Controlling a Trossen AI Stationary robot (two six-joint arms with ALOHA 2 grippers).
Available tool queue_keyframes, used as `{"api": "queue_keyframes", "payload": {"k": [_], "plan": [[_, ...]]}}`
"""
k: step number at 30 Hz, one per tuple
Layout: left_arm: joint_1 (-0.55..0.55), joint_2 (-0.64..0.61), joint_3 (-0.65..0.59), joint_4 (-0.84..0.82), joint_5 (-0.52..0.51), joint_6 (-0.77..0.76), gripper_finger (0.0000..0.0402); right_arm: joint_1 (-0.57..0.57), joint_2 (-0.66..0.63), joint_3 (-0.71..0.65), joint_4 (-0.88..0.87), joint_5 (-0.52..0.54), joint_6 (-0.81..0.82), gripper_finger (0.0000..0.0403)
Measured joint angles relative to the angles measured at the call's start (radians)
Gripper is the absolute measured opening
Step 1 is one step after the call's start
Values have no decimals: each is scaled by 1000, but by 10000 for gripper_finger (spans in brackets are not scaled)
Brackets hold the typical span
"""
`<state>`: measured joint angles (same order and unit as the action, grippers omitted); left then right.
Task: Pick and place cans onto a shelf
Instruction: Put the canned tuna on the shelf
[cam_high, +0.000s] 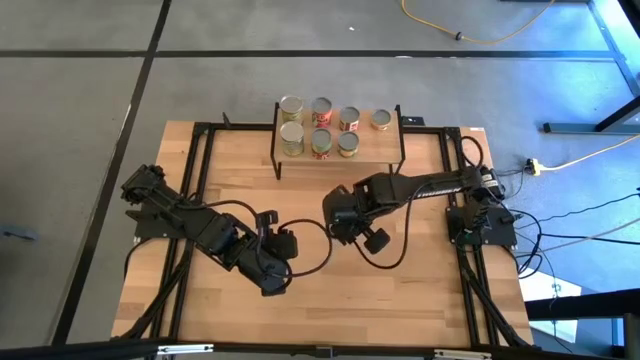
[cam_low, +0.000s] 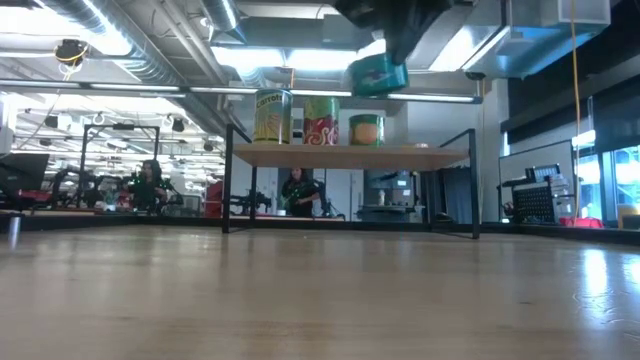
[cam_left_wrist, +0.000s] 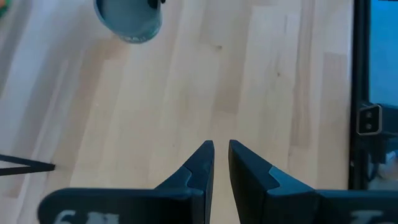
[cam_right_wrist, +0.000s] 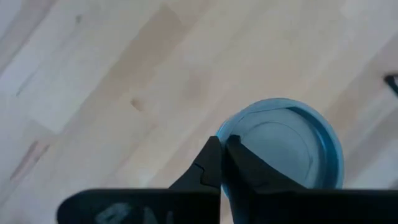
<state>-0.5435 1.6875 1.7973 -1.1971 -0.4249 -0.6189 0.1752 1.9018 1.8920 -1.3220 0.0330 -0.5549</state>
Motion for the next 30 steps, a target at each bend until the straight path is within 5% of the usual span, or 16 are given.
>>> {"api": "queue_keyframes", "payload": {"k": [11, 19, 30], "plan": [[4, 0, 0, 0, -121, 4, 43, -62, -5, 61, -256, 235, 64, 6], [29, 0, 0, 1, -124, 25, 43, -210, -102, 62, -249, 162, 71, 6], [75, 0, 0, 1, -120, 28, 43, -460, -199, 63, -144, -85, -11, 6]]}}
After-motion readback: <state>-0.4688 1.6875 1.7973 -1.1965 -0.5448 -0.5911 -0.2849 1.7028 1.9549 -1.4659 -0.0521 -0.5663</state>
